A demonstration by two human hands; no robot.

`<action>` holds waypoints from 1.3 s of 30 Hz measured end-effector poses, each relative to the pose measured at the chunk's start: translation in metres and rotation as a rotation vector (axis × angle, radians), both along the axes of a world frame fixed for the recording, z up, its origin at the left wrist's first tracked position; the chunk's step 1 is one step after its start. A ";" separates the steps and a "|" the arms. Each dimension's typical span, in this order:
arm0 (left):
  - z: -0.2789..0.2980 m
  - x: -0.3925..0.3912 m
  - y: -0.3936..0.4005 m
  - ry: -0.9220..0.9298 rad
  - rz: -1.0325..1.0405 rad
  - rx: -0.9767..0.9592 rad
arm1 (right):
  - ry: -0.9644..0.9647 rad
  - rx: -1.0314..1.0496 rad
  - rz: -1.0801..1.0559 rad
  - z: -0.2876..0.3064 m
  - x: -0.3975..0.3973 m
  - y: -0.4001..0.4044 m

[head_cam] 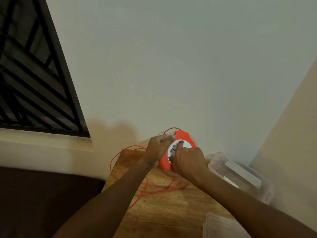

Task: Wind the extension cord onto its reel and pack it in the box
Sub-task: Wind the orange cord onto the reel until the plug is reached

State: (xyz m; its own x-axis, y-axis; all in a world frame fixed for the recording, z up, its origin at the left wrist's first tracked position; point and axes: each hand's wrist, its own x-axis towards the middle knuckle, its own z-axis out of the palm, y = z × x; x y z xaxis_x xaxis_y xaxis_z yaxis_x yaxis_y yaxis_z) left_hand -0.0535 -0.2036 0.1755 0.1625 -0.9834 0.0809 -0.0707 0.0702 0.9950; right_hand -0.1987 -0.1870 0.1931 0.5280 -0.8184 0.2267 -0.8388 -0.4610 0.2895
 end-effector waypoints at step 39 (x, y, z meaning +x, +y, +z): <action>0.002 0.019 0.006 -0.094 -0.039 0.011 | 0.063 0.020 0.238 0.001 -0.023 0.000</action>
